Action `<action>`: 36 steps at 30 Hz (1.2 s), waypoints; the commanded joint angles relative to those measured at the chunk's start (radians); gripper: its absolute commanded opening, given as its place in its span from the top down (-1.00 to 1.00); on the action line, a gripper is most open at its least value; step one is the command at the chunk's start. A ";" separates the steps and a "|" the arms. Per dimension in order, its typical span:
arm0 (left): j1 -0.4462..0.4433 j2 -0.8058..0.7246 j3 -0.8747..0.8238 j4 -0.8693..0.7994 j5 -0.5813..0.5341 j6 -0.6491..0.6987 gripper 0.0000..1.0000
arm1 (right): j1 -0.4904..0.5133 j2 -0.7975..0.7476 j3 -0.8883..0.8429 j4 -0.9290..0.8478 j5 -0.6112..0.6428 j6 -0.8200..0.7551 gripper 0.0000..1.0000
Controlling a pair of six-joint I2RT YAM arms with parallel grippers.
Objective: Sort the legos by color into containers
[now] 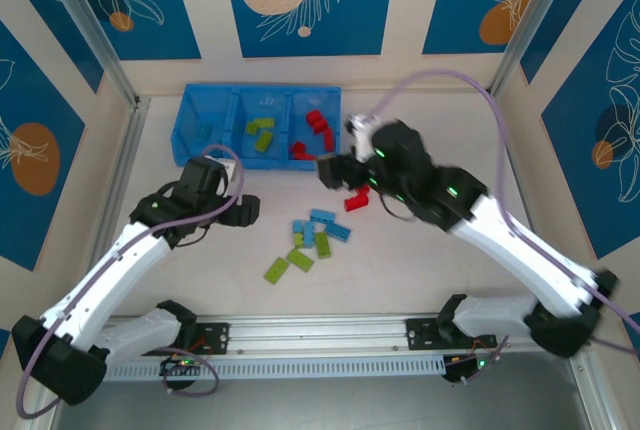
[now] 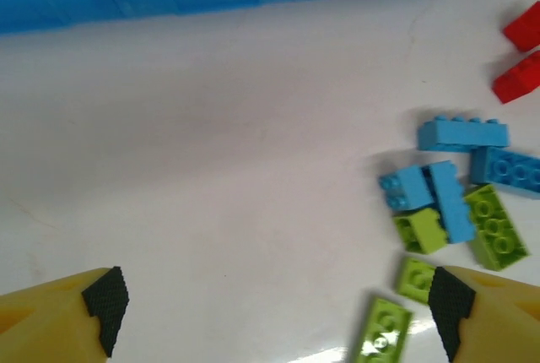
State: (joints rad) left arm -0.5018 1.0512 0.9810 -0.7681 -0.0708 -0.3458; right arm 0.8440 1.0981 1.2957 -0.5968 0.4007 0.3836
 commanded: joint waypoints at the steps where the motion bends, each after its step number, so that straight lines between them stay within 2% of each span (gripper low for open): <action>1: -0.051 0.073 0.004 0.039 0.172 -0.209 -0.78 | -0.005 -0.161 -0.226 0.030 -0.036 0.199 -0.74; 5: -0.186 0.201 -0.006 0.156 0.181 -0.293 -0.60 | -0.021 -0.302 -0.354 -0.009 0.001 0.244 -0.88; 11: -0.297 0.373 -0.008 0.249 0.129 -0.391 -0.31 | -0.034 -0.306 -0.357 -0.034 -0.019 0.256 -0.90; 16: -0.308 0.441 -0.029 0.256 0.061 -0.448 -0.05 | -0.039 -0.275 -0.339 -0.038 -0.022 0.256 -0.90; 22: -0.308 0.541 -0.015 0.262 0.127 -0.423 -0.05 | -0.040 -0.270 -0.342 -0.034 -0.026 0.268 -0.90; 30: -0.305 0.579 -0.051 0.278 0.073 -0.438 -0.03 | -0.040 -0.270 -0.345 -0.037 -0.035 0.289 -0.90; 36: -0.302 0.587 -0.062 0.173 -0.101 -0.442 0.09 | -0.040 -0.262 -0.335 -0.029 -0.051 0.299 -0.90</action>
State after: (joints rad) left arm -0.8036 1.6150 0.9501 -0.4965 -0.0383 -0.7807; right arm 0.8093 0.8352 0.9340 -0.6403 0.3676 0.6590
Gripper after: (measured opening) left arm 0.464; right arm 0.951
